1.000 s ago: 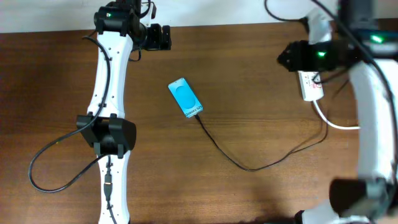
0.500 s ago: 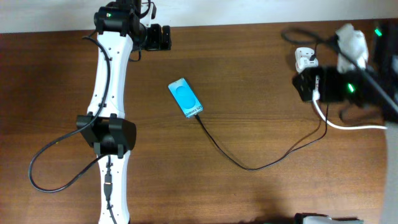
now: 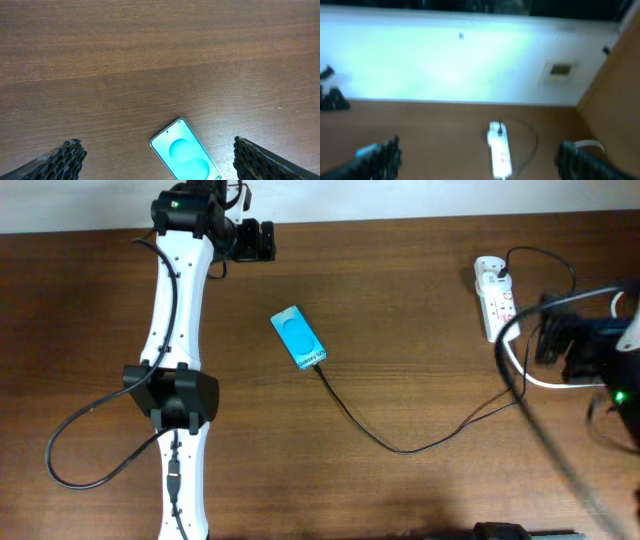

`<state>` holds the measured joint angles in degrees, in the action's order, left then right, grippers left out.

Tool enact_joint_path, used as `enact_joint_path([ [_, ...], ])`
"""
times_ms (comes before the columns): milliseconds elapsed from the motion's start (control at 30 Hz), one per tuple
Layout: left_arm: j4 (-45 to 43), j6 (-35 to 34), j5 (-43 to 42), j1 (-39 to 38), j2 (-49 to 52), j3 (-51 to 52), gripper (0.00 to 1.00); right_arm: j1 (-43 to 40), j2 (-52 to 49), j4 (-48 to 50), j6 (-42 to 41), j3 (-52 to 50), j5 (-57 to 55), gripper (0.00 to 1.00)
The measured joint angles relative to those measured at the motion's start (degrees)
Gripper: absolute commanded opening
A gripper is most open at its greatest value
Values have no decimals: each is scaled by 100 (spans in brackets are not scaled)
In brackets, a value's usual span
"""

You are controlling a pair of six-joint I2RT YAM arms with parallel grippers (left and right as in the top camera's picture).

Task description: Plug charger to phone and switch on socket

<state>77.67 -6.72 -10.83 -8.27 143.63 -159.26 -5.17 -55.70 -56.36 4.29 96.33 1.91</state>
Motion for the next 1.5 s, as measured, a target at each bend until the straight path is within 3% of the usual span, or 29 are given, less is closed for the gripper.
enact_joint_path([
  [33,4,0,0,0,0,0,99,0,540,841,48,-866,-63,98],
  [100,2,0,-2,0,0,-2,99,0,1906,3445,149,-3344,-129,98],
  [167,4,0,-7,0,0,-7,99,0,2894,4964,197,-5403,-125,98],
  [267,9,0,0,0,0,-7,99,0,4258,6269,216,-7772,-122,98],
  [367,11,2,0,0,0,-7,99,0,5171,6413,216,-8900,-31,98],
  [467,13,0,-2,0,0,-7,99,0,5447,6321,212,-9372,168,98],
  [600,15,0,0,0,0,-7,99,0,5486,5324,216,-9576,603,98],
  [1033,13,2,0,0,0,-7,99,0,5486,5311,212,-9576,750,98],
  [1233,186,2,472,0,0,-7,99,0,5486,5311,212,-9576,750,99],
  [1333,-802,269,549,-44,-76,120,99,0,5486,5309,214,-9576,767,98],
  [1500,-2452,782,393,-153,-1766,2256,99,0,5486,5309,212,-9576,772,98],
])
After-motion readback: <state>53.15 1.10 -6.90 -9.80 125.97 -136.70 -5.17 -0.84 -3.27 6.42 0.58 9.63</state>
